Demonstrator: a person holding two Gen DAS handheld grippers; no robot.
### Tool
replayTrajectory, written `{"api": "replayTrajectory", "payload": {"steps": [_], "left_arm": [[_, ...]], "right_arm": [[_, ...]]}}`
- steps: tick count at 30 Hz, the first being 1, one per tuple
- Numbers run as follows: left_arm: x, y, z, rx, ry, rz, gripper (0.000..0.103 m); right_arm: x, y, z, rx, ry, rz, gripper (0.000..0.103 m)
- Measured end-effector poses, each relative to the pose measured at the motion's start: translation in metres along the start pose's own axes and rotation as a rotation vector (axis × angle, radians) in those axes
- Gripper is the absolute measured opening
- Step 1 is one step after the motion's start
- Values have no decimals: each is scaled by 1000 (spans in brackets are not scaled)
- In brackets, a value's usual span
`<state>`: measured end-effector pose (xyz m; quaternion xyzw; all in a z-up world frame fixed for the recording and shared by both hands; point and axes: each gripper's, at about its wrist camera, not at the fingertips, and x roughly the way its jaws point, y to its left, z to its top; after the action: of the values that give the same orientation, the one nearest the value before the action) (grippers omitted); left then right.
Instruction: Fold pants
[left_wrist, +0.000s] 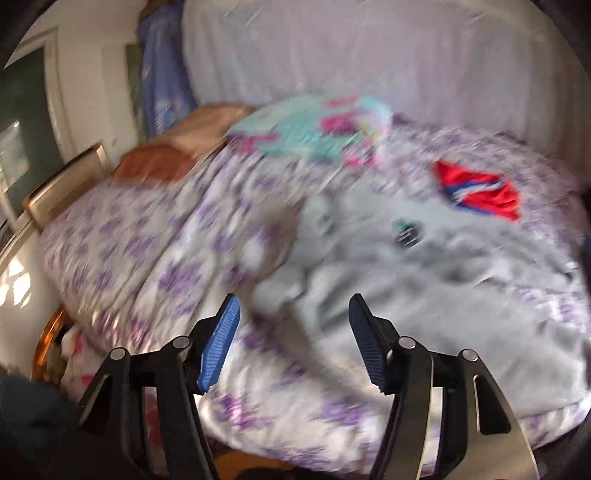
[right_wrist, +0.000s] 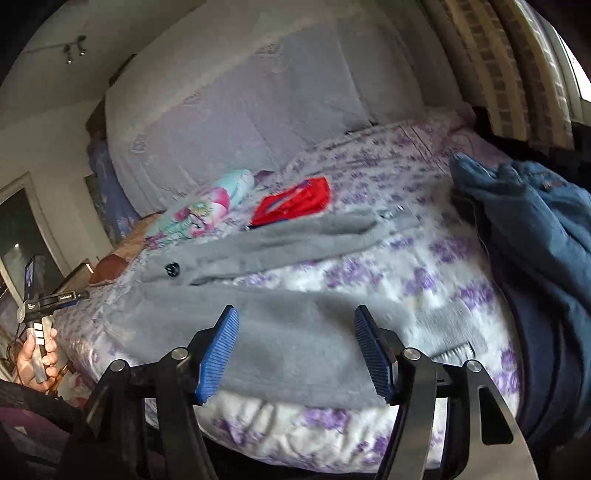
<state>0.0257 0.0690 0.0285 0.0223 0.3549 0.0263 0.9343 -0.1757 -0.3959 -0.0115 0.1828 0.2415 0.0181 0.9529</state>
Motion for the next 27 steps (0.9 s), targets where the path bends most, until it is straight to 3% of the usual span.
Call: {"api": "replayTrajectory", "payload": {"steps": [3,5,7,9,10,11,12,15,17,18,20,21,22,24,27], "left_arm": [[-7,-31,20,30,-58,-64,78],[27,-53,17,61,-19,-69,79],[84,-62,0,71,105,-18,76],[137,-49,-33,44,261,21,61],[144,-41,-47,49,248,1,62],[135,-42,-57,102,175,31,62],[129,-44,-65,140,155,56,63],[117,-36,-70,132,162,28,62],[103,-28,-59,89,172,-10,61],[92,-25,-52,80,152,-29,61],[61,-17,-37,72,59,-2,73],[52,-15,-30,66,28,13,91],[45,-13,-21,56,-2,28,94],[47,-9,4,53,-25,43,94],[85,-9,49,60,37,36,94]], "right_arm": [[22,15,19,-4,26,45,70],[54,12,16,17,96,35,70],[93,-6,-2,60,215,-48,70],[127,-37,-36,112,361,-120,63],[120,-40,-44,78,287,-91,63],[114,-38,-49,40,275,-76,62],[111,-37,-51,22,275,-69,63],[101,-40,-47,55,264,-28,64],[89,-39,-36,84,240,-31,66],[80,-34,-27,88,208,-15,73],[62,-23,-13,76,132,-1,83],[57,-19,-5,68,110,-10,85],[55,-14,3,56,95,-11,85],[60,-8,25,24,93,-19,85],[85,-9,66,24,106,-64,87]]}}
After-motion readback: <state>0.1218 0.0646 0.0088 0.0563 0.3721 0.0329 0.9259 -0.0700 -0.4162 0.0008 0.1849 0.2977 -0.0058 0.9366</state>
